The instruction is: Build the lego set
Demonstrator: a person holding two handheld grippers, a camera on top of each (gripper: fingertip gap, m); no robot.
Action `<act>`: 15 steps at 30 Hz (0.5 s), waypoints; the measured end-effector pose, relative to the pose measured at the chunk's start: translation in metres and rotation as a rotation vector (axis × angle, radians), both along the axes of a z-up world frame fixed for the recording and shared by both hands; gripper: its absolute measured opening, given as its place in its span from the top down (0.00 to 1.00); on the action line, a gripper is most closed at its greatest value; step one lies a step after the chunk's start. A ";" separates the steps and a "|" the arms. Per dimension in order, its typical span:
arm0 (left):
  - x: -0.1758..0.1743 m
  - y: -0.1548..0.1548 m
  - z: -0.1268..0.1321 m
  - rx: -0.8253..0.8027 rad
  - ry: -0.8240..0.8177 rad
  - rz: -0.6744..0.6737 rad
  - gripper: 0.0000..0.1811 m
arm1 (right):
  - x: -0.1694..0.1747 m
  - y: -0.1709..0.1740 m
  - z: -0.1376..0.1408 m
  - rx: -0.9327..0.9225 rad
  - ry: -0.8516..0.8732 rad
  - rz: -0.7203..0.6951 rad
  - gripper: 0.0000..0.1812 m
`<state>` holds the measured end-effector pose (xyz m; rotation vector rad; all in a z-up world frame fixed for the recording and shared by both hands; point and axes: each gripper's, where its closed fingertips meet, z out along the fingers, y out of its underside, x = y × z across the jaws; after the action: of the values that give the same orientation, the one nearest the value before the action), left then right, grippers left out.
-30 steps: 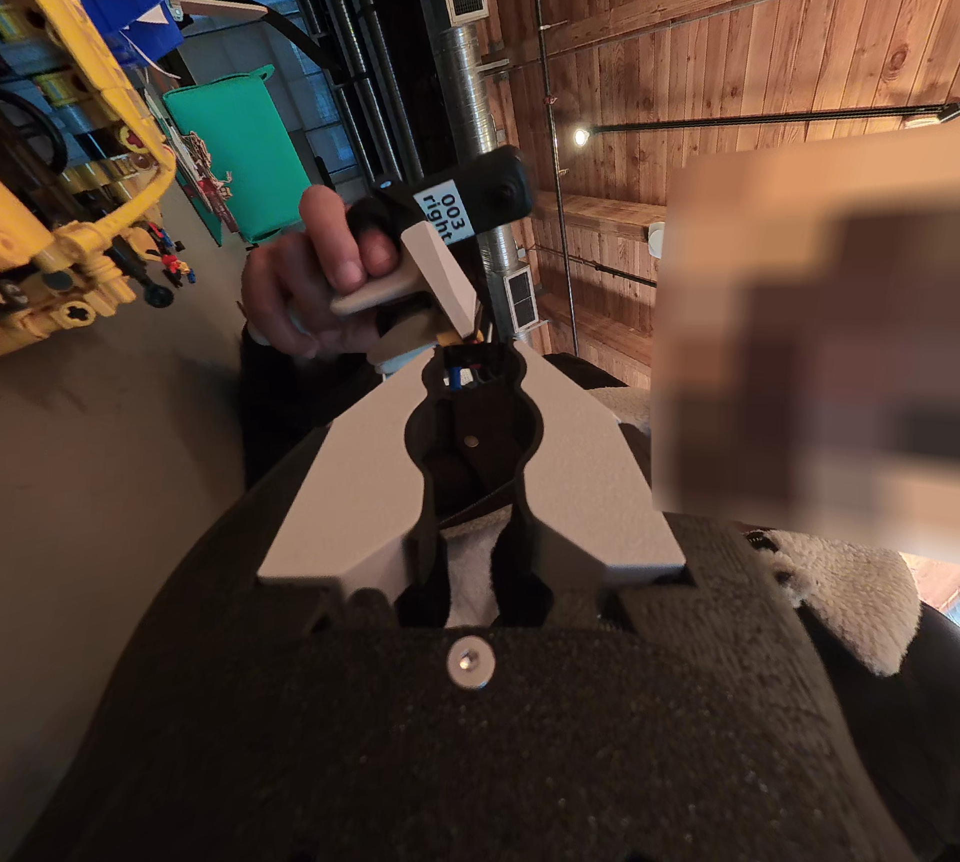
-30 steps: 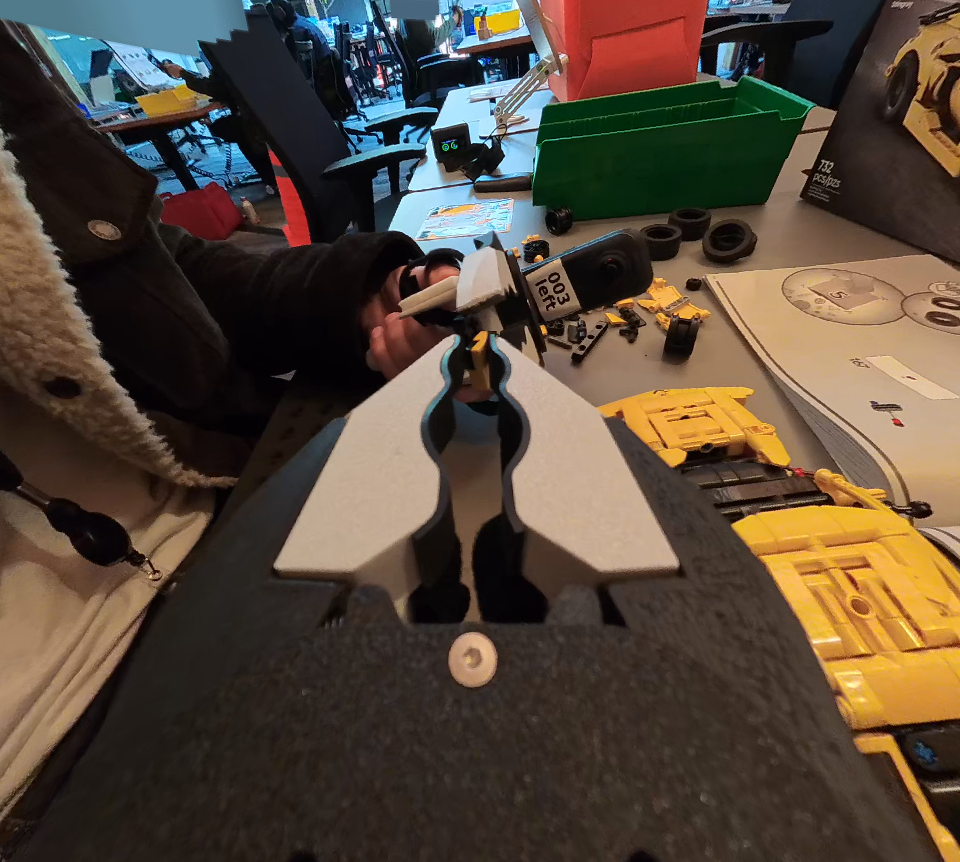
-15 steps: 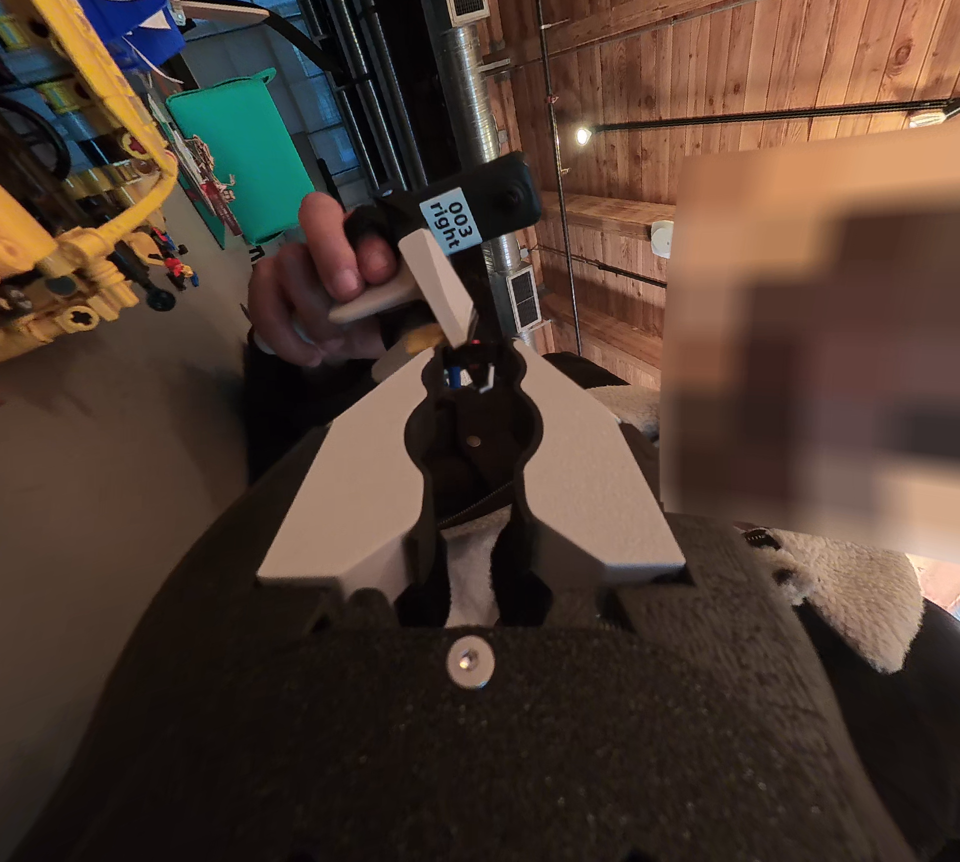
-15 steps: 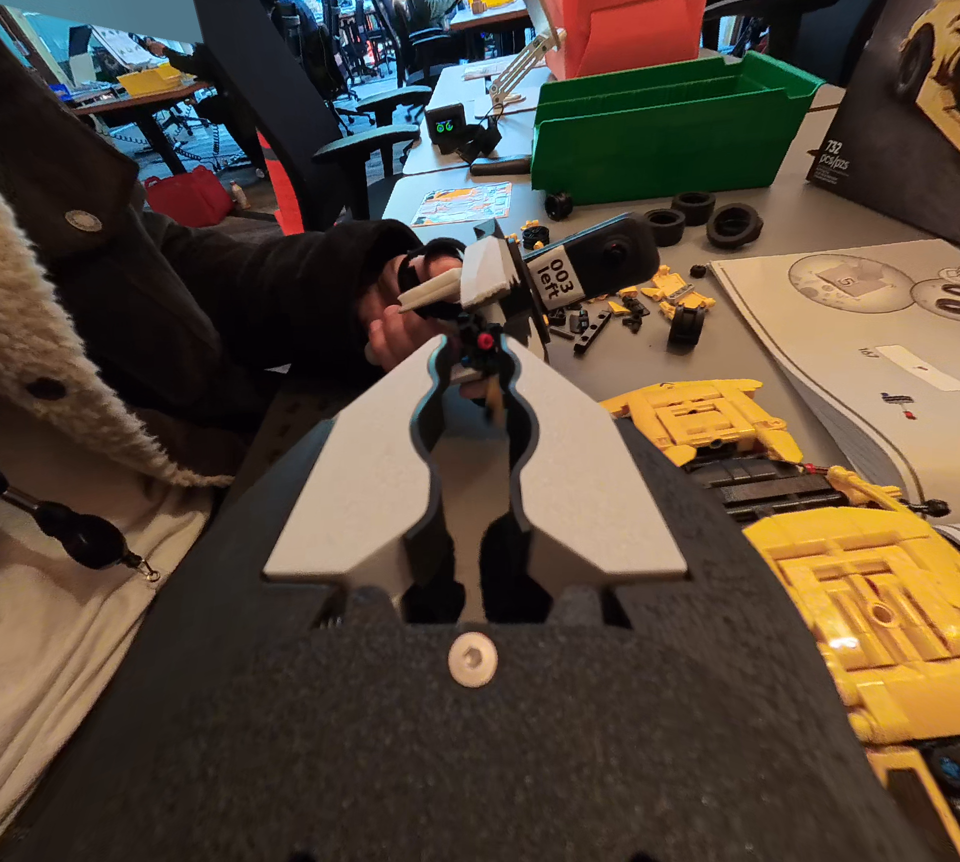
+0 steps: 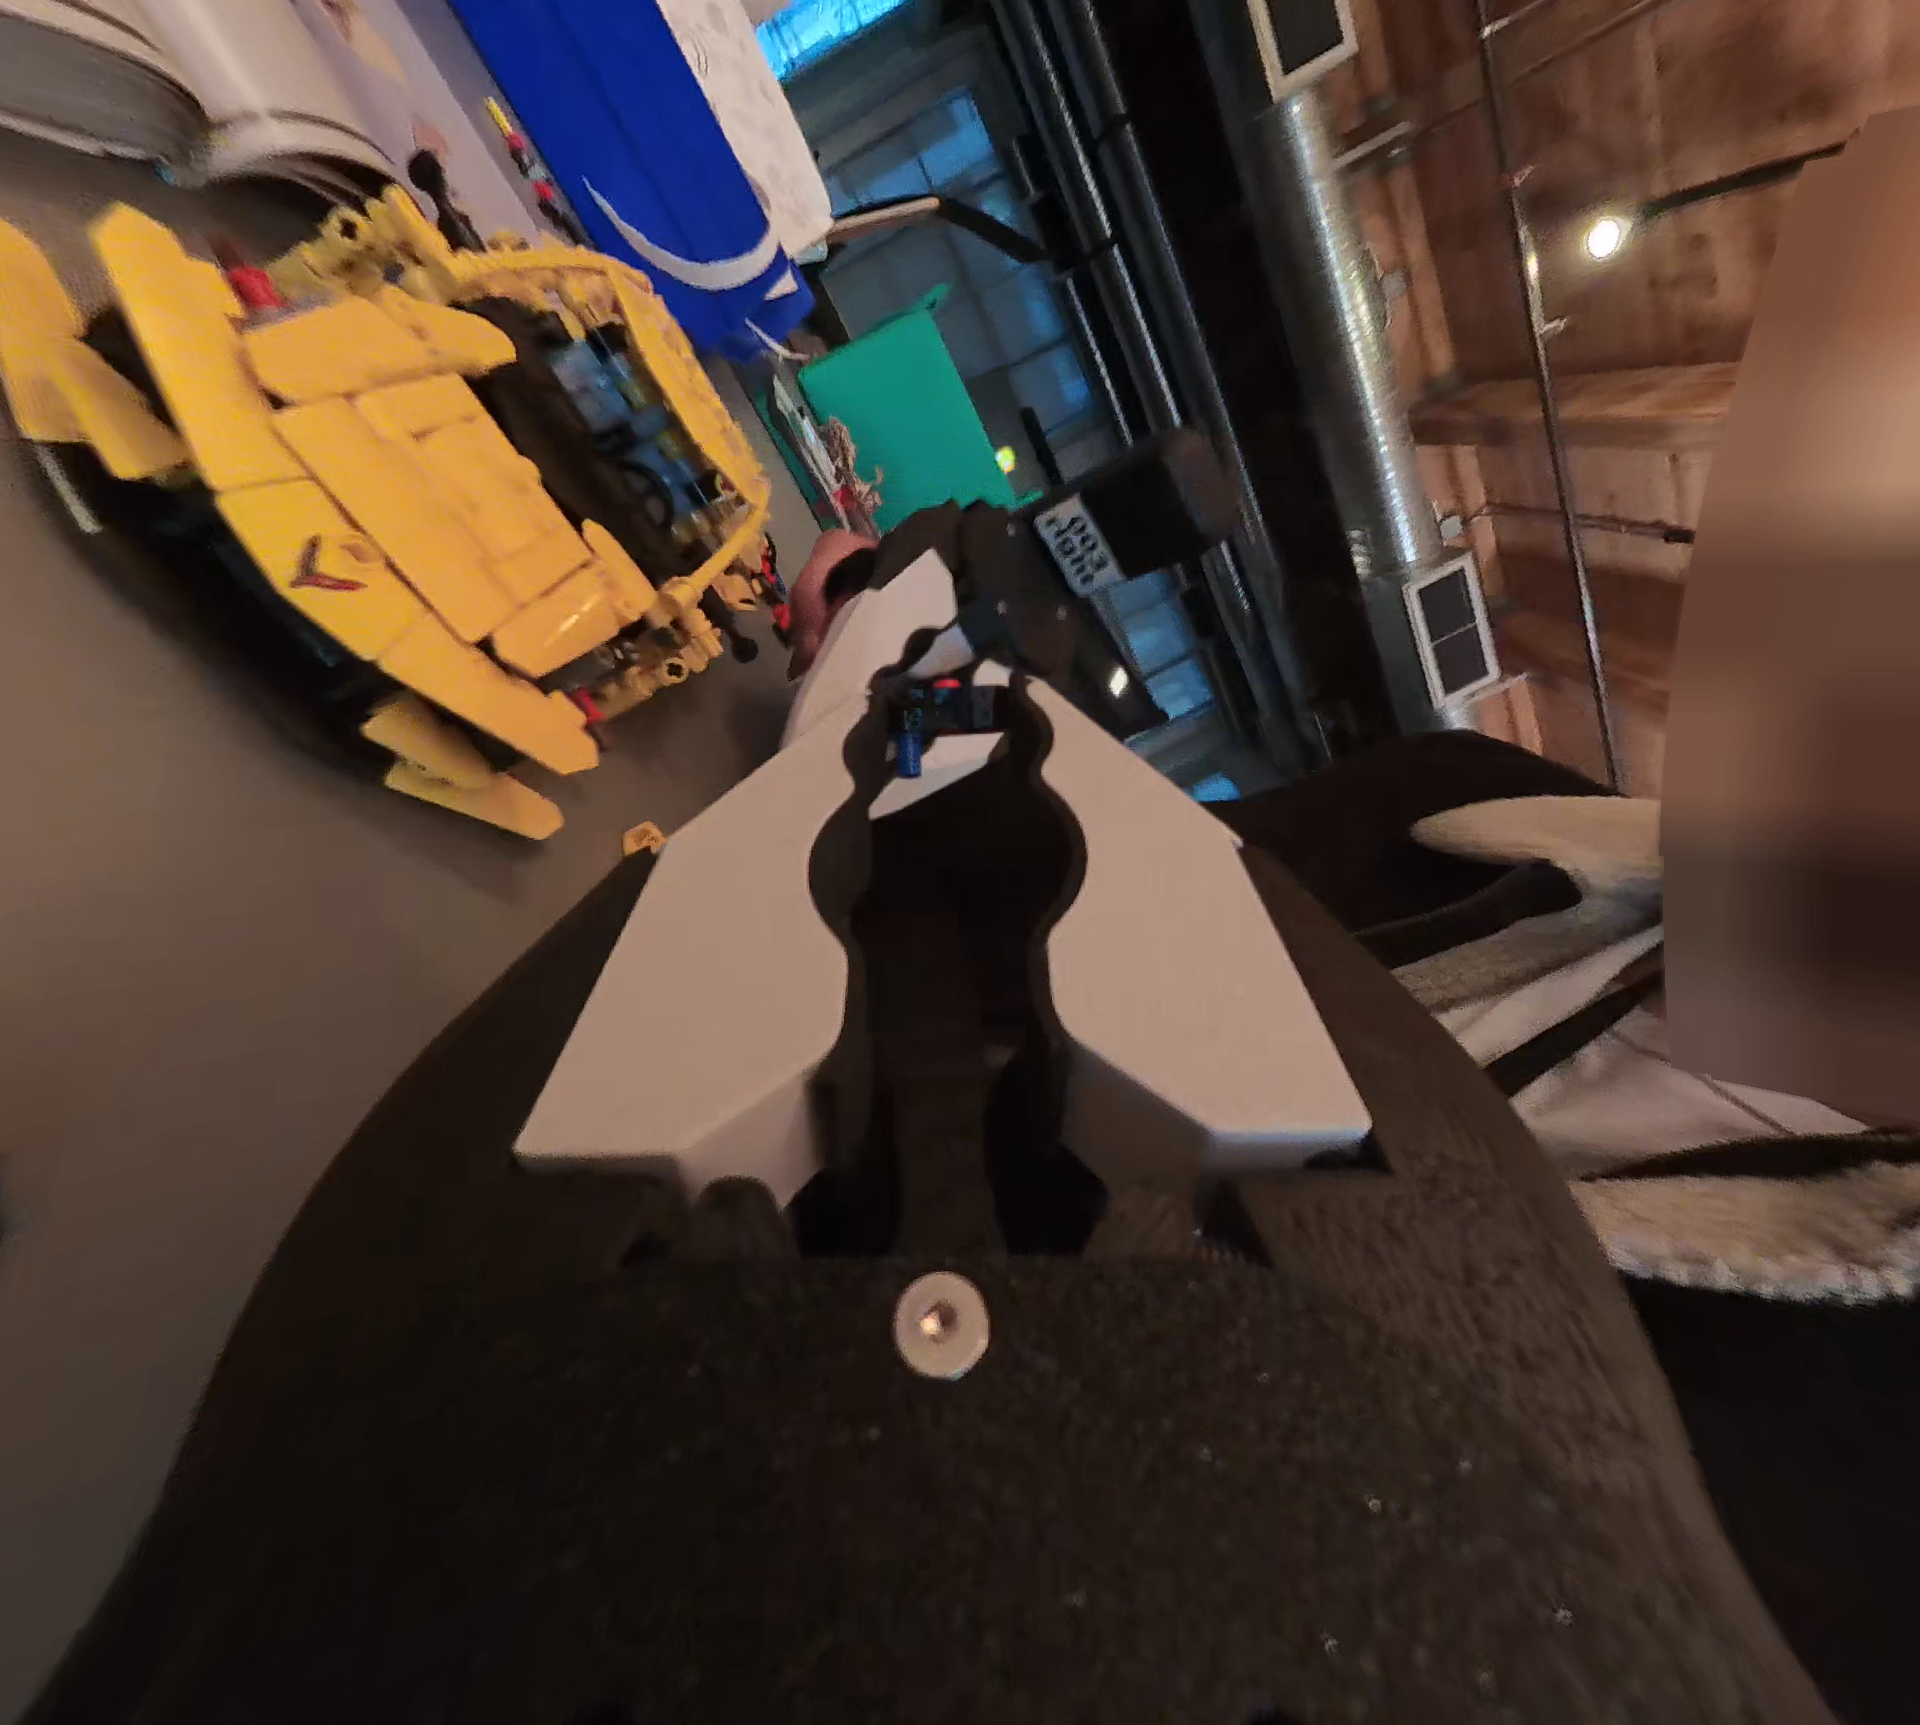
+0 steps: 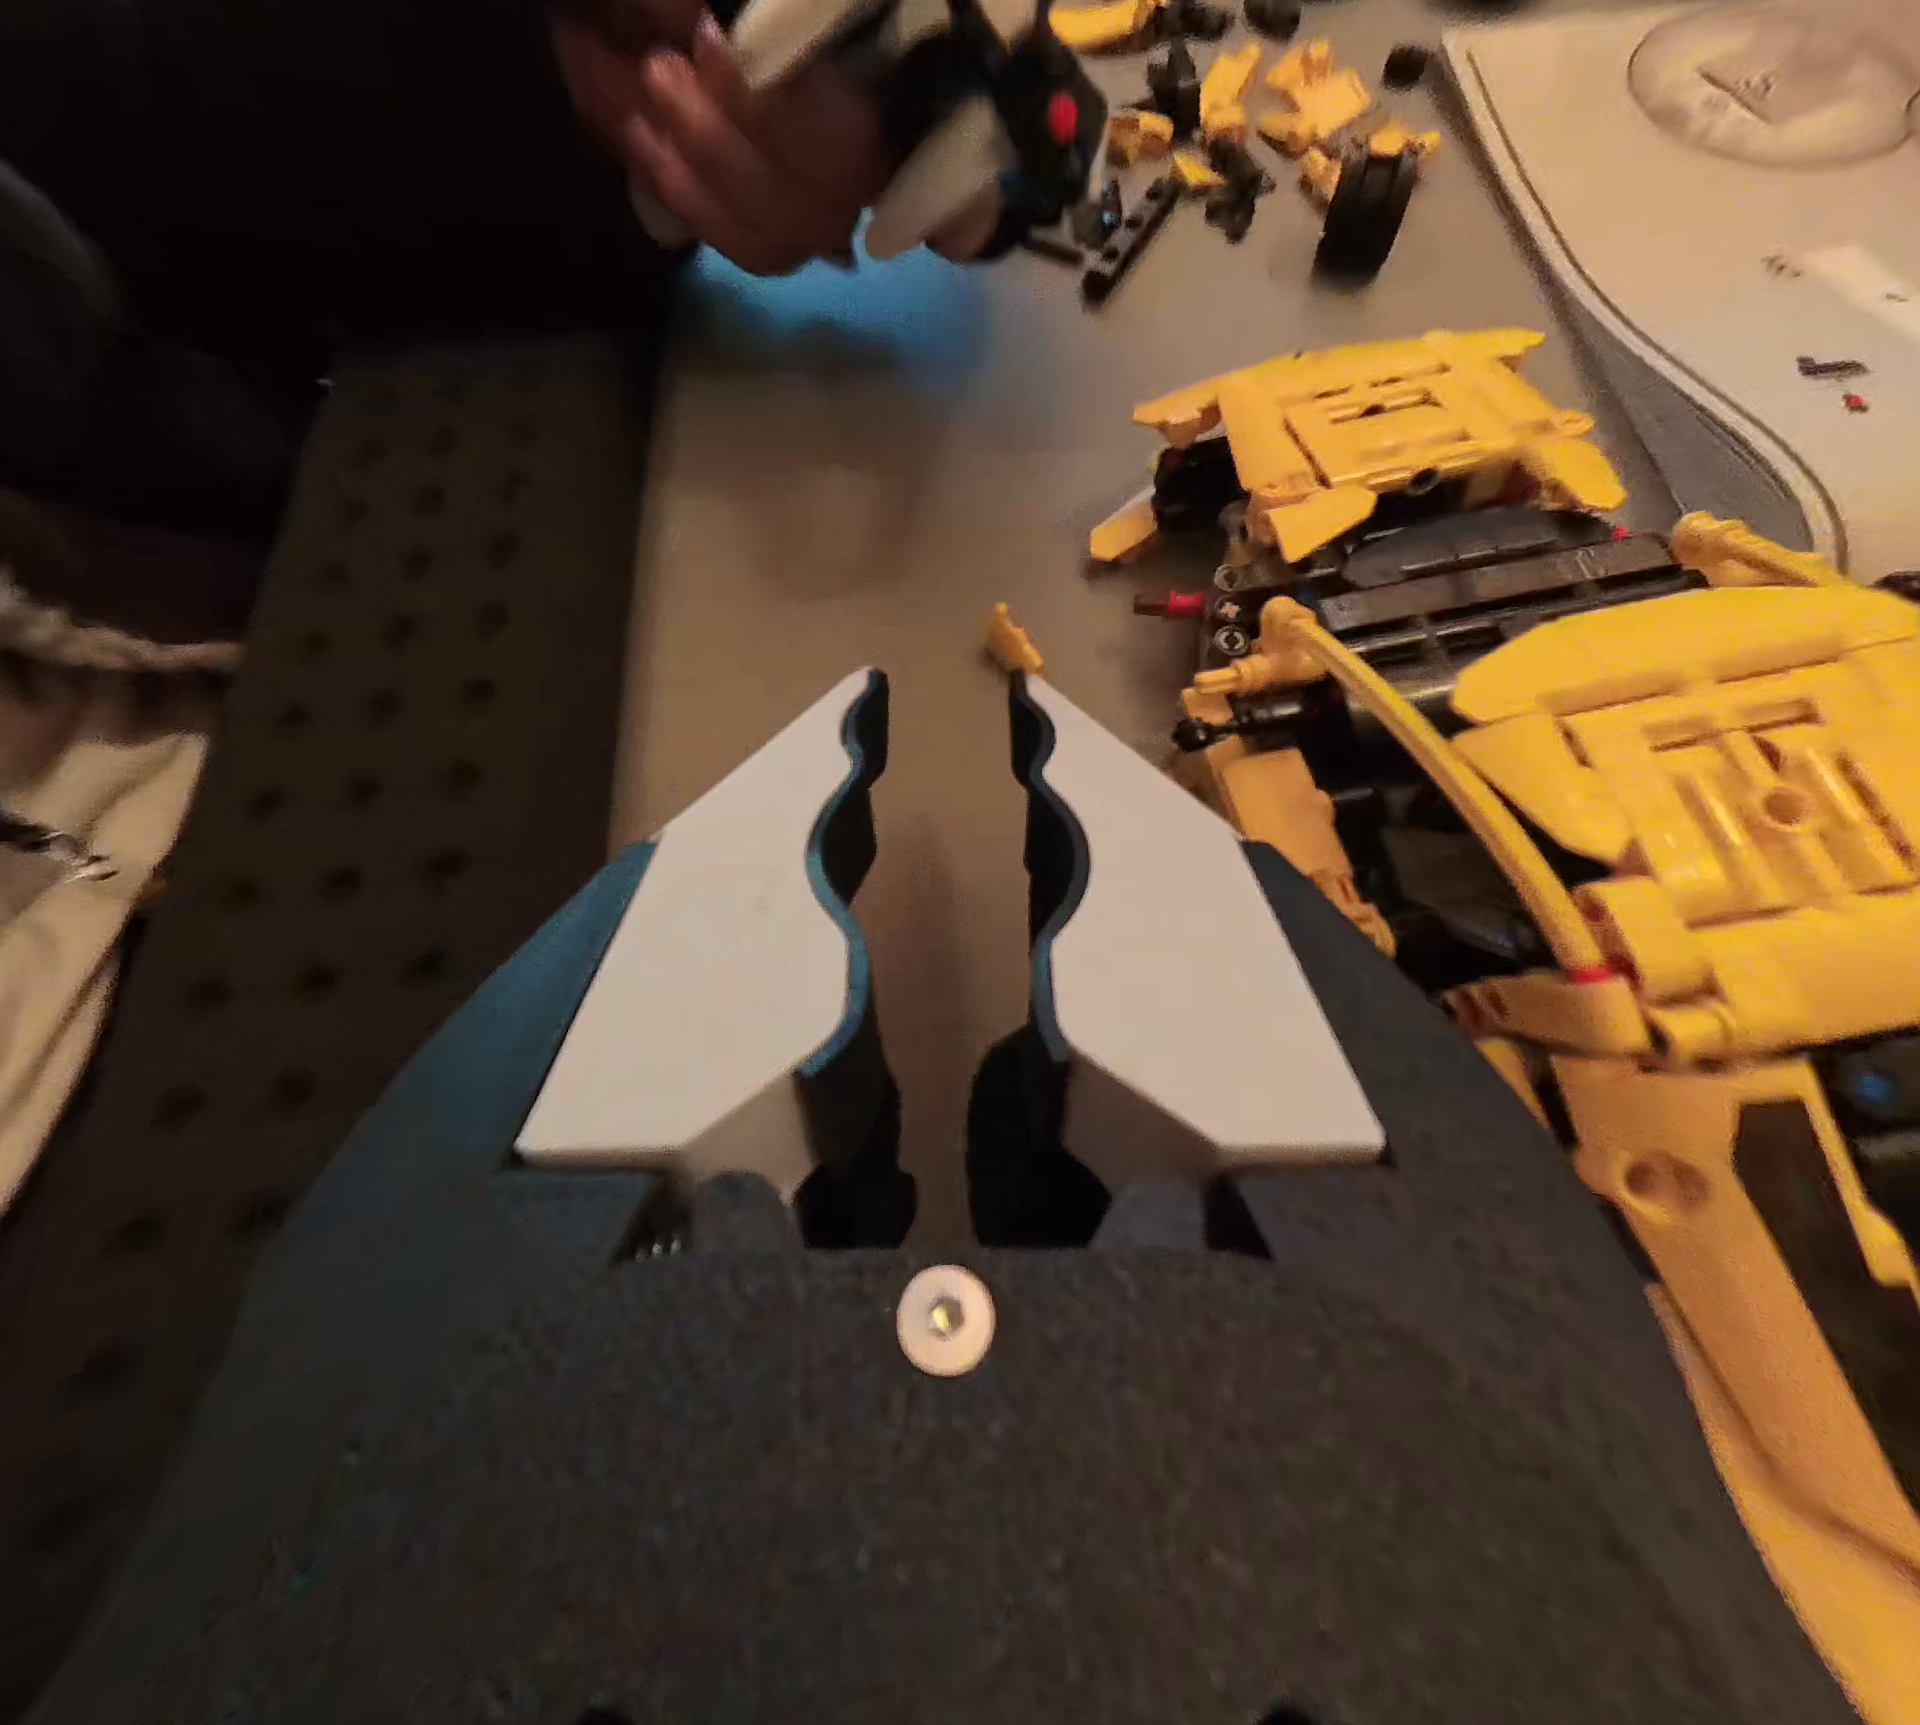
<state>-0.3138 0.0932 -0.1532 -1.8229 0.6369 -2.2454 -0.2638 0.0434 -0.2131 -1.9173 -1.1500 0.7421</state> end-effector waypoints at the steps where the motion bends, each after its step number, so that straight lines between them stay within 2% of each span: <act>1: -0.005 0.004 0.002 -0.010 -0.015 0.015 0.88 | -0.004 0.005 -0.004 0.005 -0.024 -0.019 0.87; 5: -0.012 0.009 0.005 -0.021 -0.041 0.033 0.88 | -0.017 0.006 -0.018 -0.002 -0.104 -0.023 0.88; 9: -0.011 0.008 0.009 -0.034 -0.070 0.025 0.87 | -0.016 0.007 -0.037 -0.035 -0.190 -0.040 0.85; 15: -0.012 0.008 0.011 -0.053 -0.093 0.021 0.87 | -0.030 0.016 -0.037 -0.044 -0.153 -0.126 0.85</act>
<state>-0.3258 0.1009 -0.1420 -1.7275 0.5450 -2.3391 -0.2940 0.0592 -0.2500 -2.0921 -1.0993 0.5651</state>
